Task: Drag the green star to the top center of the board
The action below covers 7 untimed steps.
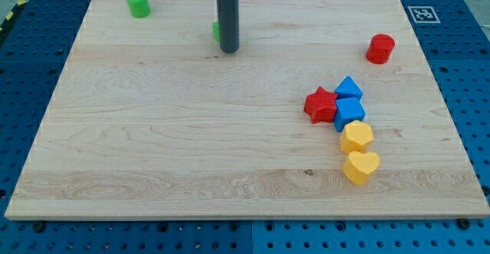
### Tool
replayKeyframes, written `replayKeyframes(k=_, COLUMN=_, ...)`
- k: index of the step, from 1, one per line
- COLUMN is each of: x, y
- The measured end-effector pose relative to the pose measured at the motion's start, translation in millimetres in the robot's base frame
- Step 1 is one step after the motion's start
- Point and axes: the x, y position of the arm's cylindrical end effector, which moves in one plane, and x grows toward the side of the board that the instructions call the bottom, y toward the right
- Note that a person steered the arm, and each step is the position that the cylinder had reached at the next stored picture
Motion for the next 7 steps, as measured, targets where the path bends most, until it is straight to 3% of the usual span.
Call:
replayKeyframes(k=3, x=-20.3, y=-38.4)
replayKeyframes(k=7, x=-5.3, y=-7.9)
